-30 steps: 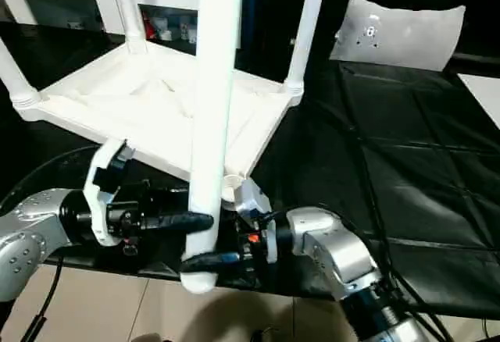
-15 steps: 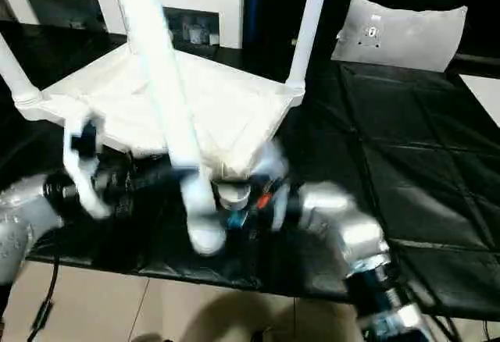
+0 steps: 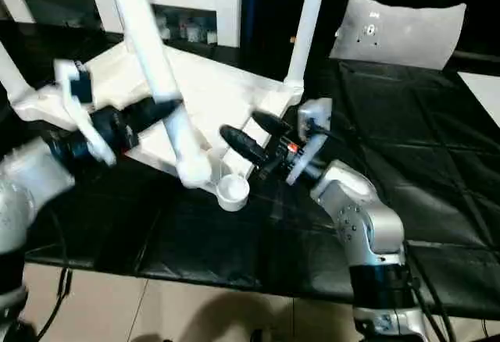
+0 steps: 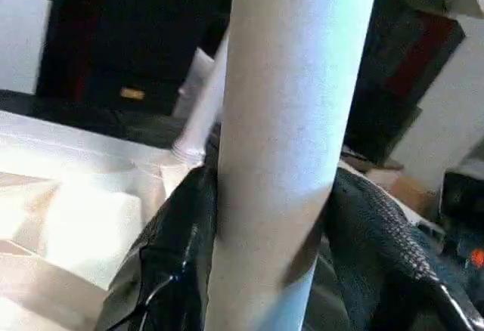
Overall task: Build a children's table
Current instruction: Pick table leg
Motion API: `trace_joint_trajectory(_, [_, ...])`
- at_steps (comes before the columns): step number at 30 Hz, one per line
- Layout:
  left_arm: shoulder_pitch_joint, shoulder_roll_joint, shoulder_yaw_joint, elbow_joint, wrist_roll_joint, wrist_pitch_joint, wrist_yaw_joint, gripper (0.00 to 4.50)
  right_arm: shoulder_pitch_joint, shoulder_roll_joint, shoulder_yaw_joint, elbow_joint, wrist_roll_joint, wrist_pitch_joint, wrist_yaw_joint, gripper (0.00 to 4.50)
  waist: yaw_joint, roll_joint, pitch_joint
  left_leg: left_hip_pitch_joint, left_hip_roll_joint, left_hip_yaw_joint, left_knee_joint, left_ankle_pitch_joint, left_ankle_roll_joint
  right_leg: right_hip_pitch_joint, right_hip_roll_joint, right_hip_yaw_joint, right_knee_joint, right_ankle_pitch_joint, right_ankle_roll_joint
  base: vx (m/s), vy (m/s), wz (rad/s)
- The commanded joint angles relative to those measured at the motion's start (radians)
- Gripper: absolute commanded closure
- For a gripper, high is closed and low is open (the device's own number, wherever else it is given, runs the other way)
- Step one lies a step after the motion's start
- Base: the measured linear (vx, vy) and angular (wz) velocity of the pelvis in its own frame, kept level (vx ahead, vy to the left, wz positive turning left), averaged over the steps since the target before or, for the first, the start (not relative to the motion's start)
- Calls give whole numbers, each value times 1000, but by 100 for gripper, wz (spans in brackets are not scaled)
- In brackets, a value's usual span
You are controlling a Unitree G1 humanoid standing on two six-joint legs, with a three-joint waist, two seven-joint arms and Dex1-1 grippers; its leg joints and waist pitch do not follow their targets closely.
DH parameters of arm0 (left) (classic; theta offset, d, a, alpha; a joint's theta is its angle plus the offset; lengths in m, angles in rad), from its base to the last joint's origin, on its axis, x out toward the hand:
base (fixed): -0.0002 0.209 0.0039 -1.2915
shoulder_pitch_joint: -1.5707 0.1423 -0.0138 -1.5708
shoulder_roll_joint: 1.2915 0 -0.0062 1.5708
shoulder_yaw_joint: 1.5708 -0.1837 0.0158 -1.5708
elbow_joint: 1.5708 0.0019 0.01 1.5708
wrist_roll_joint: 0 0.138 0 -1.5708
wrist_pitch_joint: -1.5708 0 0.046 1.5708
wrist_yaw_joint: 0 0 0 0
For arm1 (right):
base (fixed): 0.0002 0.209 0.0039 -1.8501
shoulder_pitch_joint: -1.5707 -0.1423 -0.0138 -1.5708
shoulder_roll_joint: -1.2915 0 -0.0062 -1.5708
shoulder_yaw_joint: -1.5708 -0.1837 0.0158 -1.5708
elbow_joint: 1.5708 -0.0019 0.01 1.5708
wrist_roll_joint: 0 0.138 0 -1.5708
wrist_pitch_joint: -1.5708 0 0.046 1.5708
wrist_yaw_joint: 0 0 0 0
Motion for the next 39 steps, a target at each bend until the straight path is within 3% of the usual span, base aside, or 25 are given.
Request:
trace_joint_trajectory(1, [-15, -10, 4, -26, -23, 31, 28, 260, 4, -12, 8, -56, -26, 53, -57, 4, 2, 9, -61, -15, 2, 10, -73, -66, 12, 66, -54, 47, -71, -277, -130, 0, 0, 0])
trace_joint_trajectory(7, [-23, -20, 8, -49, -41, 71, 63, 260, 5, -18, 26, -101, -26, 119, -113, 4, 1, 9, -59, -13, 2, 10, -74, -88, 7, 63, -53, 46, -75, -306, -107, 0, 0, 0])
trace_joint_trajectory(15, [-34, -30, -1, -75, -55, 103, 95, 260, 15, -25, 97, -183, -20, 147, -69, 4, 0, 6, -55, -16, 2, 9, -76, -94, 14, 60, -54, 46, -80, -337, -82, 0, 0, 0])
trace_joint_trajectory(22, [-34, -23, -48, -99, -22, 114, 107, 260, 8, -16, 190, -183, -75, 133, -66, 4, -1, 7, -60, -19, 5, 9, -75, -65, 5, 61, -56, 48, -72, -273, -100, 0, 0, 0])
trace_joint_trajectory(24, [-40, -33, -81, -117, -1, 117, 121, 260, -18, 9, 253, -130, -134, 104, -82, 38, -1, 4, -65, -22, 6, 8, -72, -39, 3, 63, -56, 48, -65, -226, -115, 0, 0, 0])
trace_joint_trajectory(26, [-42, -35, -93, -123, 8, 117, 126, 260, -27, 19, 263, -117, -141, 102, -90, 38, -1, 4, -65, -23, 5, 10, -72, -44, 1, 63, -57, 49, -65, -227, -124, 0, 0, 0])
trace_joint_trajectory(28, [-42, -46, -102, -134, 11, 120, 137, 260, -42, 37, 275, -92, -151, 104, -112, 77, -2, 0, -65, -25, 5, 10, -72, -37, 1, 64, -56, 50, -65, -218, -123, 0, 0, 0])
trace_joint_trajectory(33, [-36, -40, -125, -151, 33, 117, 149, 260, -61, 54, 293, -65, -164, 130, -134, 111, -1, -3, -69, -25, 4, 12, -68, -9, 3, 66, -55, 50, -57, -163, -122, 0, 0, 0])
trace_joint_trajectory(39, [-33, -34, -137, -156, 52, 113, 147, 260, -71, 73, 293, -47, -178, 140, -146, 172, 1, -1, -72, -24, 3, 12, -67, -15, -4, 67, -56, 51, -57, -174, -115, 0, 0, 0])
